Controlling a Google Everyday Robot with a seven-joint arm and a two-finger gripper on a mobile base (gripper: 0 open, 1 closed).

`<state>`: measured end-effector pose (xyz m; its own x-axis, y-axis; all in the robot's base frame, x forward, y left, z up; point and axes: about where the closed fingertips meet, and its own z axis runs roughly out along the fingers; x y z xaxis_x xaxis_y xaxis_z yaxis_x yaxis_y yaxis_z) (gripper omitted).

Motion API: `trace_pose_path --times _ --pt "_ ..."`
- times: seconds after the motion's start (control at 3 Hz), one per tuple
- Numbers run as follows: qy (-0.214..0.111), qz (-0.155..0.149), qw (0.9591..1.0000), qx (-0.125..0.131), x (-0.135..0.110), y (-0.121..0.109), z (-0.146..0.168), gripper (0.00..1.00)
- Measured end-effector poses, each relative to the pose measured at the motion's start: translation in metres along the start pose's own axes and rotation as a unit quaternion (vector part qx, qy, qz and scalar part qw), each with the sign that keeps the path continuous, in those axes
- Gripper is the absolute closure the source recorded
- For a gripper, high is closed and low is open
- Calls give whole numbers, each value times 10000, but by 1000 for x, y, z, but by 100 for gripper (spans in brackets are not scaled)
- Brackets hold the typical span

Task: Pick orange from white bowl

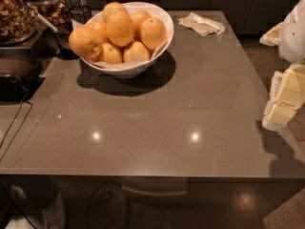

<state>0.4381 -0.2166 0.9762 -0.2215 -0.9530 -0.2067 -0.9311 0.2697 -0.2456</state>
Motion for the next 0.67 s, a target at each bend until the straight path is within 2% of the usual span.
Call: trace_pose_path --times 0.33,0.67 --pt "0 1 10000 0 0 0 0 0" --pt "-89 258 9996 -17 -16 -16 -2 0"
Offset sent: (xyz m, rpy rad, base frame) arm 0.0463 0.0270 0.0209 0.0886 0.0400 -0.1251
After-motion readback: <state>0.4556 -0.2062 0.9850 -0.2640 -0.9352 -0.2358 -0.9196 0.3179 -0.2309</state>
